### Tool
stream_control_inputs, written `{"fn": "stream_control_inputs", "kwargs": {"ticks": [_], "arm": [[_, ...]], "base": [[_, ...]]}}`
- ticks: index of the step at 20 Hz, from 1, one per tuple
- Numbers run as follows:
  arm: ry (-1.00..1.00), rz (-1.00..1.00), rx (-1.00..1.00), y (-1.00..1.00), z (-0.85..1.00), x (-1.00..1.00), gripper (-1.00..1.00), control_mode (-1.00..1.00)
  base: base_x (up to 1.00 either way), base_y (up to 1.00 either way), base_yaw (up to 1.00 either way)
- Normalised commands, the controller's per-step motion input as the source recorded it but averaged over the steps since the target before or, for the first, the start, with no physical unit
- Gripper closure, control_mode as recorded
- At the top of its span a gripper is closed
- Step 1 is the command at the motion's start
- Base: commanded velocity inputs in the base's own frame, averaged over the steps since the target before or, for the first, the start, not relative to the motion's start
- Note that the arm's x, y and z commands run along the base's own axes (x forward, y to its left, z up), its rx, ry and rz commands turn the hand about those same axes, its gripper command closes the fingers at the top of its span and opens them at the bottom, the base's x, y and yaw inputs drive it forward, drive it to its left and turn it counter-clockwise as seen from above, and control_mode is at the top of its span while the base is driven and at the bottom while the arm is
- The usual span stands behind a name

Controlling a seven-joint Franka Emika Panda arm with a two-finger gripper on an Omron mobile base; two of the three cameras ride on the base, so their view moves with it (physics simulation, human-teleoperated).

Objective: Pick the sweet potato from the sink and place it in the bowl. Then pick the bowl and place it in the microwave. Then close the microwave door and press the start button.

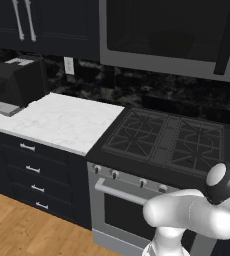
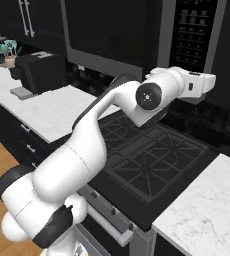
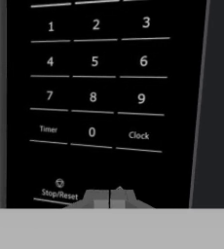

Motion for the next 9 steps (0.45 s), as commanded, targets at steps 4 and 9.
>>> {"fn": "stream_control_inputs", "kwargs": {"ticks": [4, 9], "arm": [[0.0, 0.01, 0.0, -0.17, -0.12, 0.38, 1.0, -1.0], [0.0, 0.0, 0.0, 0.06, 0.0, -0.16, 1.0, -1.0]], "base": [[0.0, 0.0, 0.0], [0.0, 0.0, 0.0]]}}
